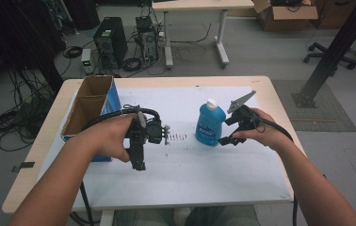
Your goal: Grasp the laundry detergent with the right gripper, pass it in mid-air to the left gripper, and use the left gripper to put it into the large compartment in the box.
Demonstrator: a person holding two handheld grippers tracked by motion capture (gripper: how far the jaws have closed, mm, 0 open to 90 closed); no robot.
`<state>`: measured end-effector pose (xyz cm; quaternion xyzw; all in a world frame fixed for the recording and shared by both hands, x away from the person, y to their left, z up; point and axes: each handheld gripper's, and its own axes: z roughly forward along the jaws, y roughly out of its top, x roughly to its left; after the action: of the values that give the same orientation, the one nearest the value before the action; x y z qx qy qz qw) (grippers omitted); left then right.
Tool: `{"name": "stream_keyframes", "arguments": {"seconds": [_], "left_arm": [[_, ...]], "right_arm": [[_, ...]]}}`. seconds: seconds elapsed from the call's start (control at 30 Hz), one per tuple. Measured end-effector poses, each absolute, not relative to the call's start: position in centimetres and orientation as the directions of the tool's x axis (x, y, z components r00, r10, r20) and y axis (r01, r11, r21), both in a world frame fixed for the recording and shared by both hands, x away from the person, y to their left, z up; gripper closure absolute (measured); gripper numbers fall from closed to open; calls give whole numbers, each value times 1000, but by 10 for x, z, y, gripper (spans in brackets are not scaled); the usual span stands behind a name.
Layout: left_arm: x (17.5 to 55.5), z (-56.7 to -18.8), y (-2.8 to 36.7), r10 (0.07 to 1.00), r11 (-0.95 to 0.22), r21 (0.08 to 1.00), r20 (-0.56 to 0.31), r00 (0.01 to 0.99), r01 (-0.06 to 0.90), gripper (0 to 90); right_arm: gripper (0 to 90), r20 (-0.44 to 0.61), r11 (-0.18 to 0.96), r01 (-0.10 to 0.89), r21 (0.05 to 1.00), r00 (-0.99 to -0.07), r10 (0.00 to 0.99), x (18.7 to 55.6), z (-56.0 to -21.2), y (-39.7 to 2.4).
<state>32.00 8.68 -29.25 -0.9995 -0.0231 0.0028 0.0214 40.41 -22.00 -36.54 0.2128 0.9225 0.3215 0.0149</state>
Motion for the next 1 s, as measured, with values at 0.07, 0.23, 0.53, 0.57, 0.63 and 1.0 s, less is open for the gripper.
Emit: {"name": "stream_keyframes", "arguments": {"seconds": [0.07,0.23,0.53,0.57,0.63,1.0], "left_arm": [[319,-293,86,46,-998,-39,-2,999,46,2],[319,-292,86,40,-998,-40,-4,999,40,2],[316,-291,90,38,-999,-24,9,999,38,2],[315,-291,91,40,-999,-23,10,999,40,2],[315,-291,92,42,-999,-17,13,999,42,2],[313,-295,96,47,-999,-28,1,999,47,2]], "right_arm": [[44,114,692,384,611,-908,404,405,-369,-219],[45,118,681,383,624,-908,402,406,-374,-216],[45,114,657,383,650,-903,414,410,-383,-210],[46,116,653,386,652,-901,417,411,-383,-210],[45,108,656,380,652,-903,415,412,-385,-210],[36,115,618,389,684,-893,435,416,-395,-203]]}}
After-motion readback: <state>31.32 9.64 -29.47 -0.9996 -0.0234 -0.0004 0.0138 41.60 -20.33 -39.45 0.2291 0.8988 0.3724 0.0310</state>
